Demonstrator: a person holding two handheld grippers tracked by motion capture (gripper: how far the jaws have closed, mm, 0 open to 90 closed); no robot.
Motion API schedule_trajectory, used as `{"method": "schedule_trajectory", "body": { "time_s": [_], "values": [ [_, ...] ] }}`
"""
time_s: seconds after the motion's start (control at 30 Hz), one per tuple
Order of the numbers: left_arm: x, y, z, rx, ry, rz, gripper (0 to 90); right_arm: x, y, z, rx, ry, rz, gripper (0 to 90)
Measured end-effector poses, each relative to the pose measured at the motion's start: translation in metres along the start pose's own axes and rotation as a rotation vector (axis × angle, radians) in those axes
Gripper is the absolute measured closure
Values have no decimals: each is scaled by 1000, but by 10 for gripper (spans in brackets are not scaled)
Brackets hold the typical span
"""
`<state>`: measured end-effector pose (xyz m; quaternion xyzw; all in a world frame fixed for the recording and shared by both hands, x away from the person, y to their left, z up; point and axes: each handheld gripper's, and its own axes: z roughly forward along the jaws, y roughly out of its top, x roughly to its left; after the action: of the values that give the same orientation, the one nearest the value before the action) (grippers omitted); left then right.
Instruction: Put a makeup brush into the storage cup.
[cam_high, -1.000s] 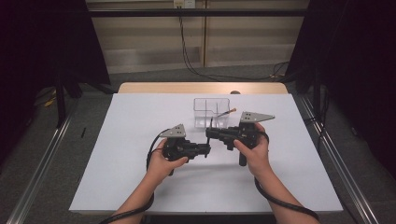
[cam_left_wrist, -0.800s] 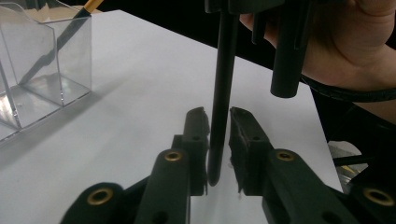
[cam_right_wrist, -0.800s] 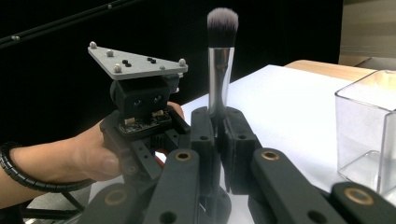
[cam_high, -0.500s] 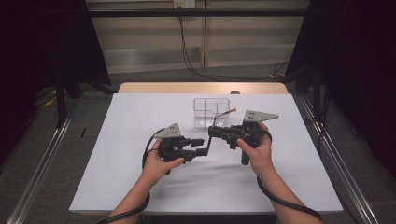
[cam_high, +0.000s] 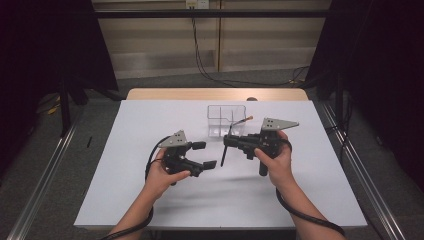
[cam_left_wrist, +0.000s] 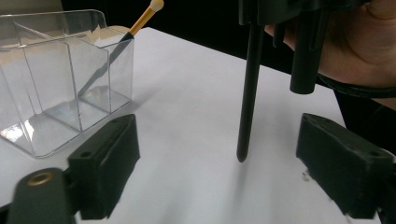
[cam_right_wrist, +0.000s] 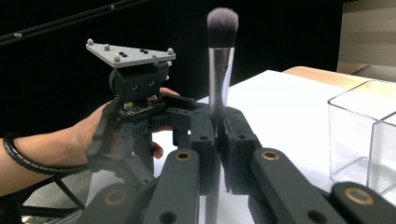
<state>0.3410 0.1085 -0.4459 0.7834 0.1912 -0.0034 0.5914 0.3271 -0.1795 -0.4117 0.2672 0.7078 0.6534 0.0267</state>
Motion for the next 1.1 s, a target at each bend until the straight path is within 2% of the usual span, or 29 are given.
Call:
{"method": "schedule_trajectory", "body": {
  "time_s": [0.13,0.3,0.4,0.53,0.63,0.8,1.1],
  "values": [
    [1,0,-3,-2,-5,-15,67,0,0,0,0,-1,-4,843],
    [2,-1,-8,-15,-7,1,27,0,0,-1,2,-1,-12,843],
    [2,-2,-12,-17,-2,-6,18,0,1,-2,-1,-4,-16,843],
    [2,-3,-17,-15,0,26,16,-1,2,-4,-6,-7,-19,843],
    [2,-4,-19,-11,9,25,14,-1,3,-4,-6,-11,-23,843],
    [2,-4,-24,-2,12,55,14,-1,2,-4,-6,-10,-25,843],
    [3,-6,-31,3,10,65,14,-3,4,-5,-13,-17,-27,843]
  ]
}}
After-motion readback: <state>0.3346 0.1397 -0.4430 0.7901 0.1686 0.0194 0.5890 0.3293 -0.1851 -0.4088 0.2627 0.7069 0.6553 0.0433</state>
